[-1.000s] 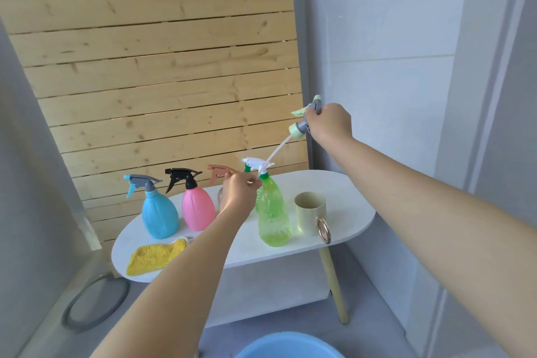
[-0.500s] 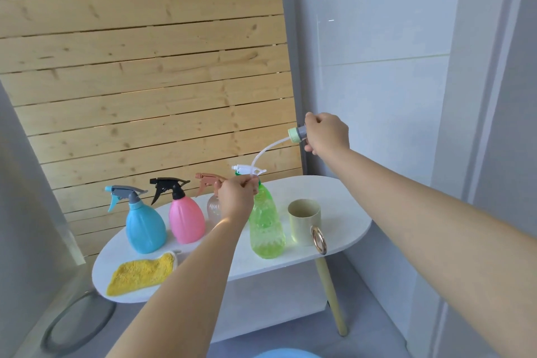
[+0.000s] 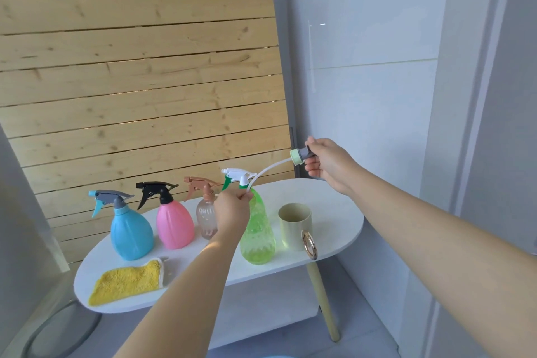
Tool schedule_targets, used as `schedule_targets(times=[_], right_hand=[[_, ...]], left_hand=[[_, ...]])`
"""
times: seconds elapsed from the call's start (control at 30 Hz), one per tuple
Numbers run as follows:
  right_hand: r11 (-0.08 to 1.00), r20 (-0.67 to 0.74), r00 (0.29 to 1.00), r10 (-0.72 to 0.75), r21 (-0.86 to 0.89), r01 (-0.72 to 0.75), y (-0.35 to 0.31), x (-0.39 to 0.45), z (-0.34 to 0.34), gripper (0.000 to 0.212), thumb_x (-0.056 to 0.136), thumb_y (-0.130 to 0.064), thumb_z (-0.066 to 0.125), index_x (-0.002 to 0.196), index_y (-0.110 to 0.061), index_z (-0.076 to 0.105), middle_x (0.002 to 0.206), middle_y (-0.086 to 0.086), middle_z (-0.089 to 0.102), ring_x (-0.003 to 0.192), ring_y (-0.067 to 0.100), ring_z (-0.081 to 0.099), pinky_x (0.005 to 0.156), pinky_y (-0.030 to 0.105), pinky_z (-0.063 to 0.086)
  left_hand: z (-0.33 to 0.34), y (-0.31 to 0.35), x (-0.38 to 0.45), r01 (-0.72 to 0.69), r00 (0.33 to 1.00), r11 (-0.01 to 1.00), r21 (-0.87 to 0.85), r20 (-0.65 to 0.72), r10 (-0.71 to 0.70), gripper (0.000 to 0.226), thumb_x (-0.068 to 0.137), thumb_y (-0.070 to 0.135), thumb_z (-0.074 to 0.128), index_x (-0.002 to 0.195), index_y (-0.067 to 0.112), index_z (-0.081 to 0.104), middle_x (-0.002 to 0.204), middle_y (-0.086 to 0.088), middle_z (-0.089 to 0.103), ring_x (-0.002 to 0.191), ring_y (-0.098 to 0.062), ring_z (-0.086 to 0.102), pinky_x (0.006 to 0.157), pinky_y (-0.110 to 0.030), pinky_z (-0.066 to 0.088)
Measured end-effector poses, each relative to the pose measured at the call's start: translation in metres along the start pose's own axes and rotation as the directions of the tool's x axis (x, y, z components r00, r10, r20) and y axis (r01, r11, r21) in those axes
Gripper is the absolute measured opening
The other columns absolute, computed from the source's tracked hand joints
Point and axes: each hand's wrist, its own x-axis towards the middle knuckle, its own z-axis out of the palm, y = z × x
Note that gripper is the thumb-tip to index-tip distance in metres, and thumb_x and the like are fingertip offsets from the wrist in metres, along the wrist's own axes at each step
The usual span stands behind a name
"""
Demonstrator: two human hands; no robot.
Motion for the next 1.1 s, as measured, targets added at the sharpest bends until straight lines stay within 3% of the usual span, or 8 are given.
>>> schedule_targets(times=[0.13,0.37,0.43,0.53,0.63,0.83,1.0,1.1], right_hand=[[1.000,0.061,0.998,-0.019,-0.002,0.019,0.005,-0.001,0.004,0.017,0.099,-0.021,0.046,0.113,-0.012,0.049,0.075,0.005,0.050,0.064,0.014,0.051,0.060,0.023,0.047],[0.907,0.121,0.985,-0.124,-0.388,0.162,0.006,0.003,0.031,0.022,0.096,-0.014,0.050,0.118,-0.013,0.051,0.079,0.003,0.059,0.067,0.014,0.059,0.068,0.027,0.053],[0.867,0.146,0.982,-0.122,-0.466,0.177,0.008,0.005,0.045,0.019,0.096,-0.012,0.049,0.115,-0.013,0.053,0.082,0.005,0.061,0.066,0.016,0.059,0.065,0.027,0.052],[0.781,0.189,0.976,-0.111,-0.590,0.203,0.016,0.012,0.065,0.015,0.096,-0.015,0.050,0.109,-0.015,0.057,0.089,0.006,0.059,0.068,0.020,0.058,0.061,0.026,0.050],[0.641,0.289,0.952,-0.100,-0.713,0.284,0.023,0.021,0.080,0.014,0.095,-0.021,0.052,0.107,-0.018,0.060,0.095,0.003,0.057,0.080,0.020,0.056,0.073,0.031,0.051],[0.369,0.427,0.904,-0.041,-0.834,0.410,0.016,0.029,0.098,0.024,0.095,-0.029,0.053,0.115,-0.021,0.063,0.112,0.000,0.062,0.102,0.020,0.056,0.082,0.030,0.043],[0.063,0.407,0.913,0.031,-0.912,0.404,-0.003,0.030,0.105,0.027,0.094,-0.044,0.050,0.114,-0.034,0.065,0.104,-0.009,0.063,0.094,0.016,0.055,0.069,0.024,0.040],[-0.158,0.414,0.910,-0.033,-0.901,0.404,-0.003,0.032,0.109,0.030,0.089,-0.054,0.052,0.113,-0.041,0.064,0.110,-0.008,0.055,0.113,0.019,0.045,0.087,0.029,0.039]], left_hand=[[0.002,-0.002,0.001,-0.004,0.999,0.999,0.032,0.032,0.003,0.021,0.096,0.016,0.054,0.105,0.005,0.069,0.052,-0.001,0.044,0.055,-0.016,0.044,0.046,-0.014,0.027],[0.002,-0.015,0.002,-0.045,0.999,0.997,-0.063,0.026,0.047,0.026,0.091,0.015,0.062,0.117,0.009,0.066,0.073,0.002,0.059,0.058,-0.007,0.048,0.046,-0.004,0.036],[0.003,-0.020,0.000,-0.045,0.999,0.992,-0.117,0.020,0.047,0.030,0.089,0.014,0.065,0.118,0.010,0.064,0.087,0.003,0.061,0.070,-0.009,0.056,0.052,-0.004,0.037],[0.006,-0.028,-0.001,-0.042,0.999,0.980,-0.197,0.009,0.045,0.034,0.087,0.012,0.067,0.121,0.011,0.061,0.097,0.003,0.060,0.093,-0.013,0.058,0.078,-0.015,0.039],[0.011,-0.037,-0.003,-0.056,0.998,0.968,-0.244,-0.014,0.054,0.037,0.085,0.012,0.069,0.121,0.010,0.060,0.105,0.001,0.062,0.102,-0.012,0.057,0.087,-0.020,0.038],[0.014,-0.045,-0.002,-0.037,0.999,0.950,-0.309,-0.011,0.035,0.042,0.086,0.016,0.069,0.125,0.010,0.055,0.104,0.005,0.060,0.102,-0.007,0.053,0.085,-0.019,0.036],[0.013,-0.046,-0.002,-0.029,0.999,0.953,-0.302,0.019,0.036,0.044,0.087,0.020,0.067,0.128,0.012,0.053,0.106,0.004,0.058,0.104,-0.011,0.054,0.092,-0.027,0.042],[0.013,-0.047,-0.002,-0.029,0.999,0.962,-0.273,0.033,0.040,0.039,0.088,0.022,0.066,0.125,0.013,0.056,0.106,0.007,0.059,0.110,-0.014,0.055,0.097,-0.036,0.045]])
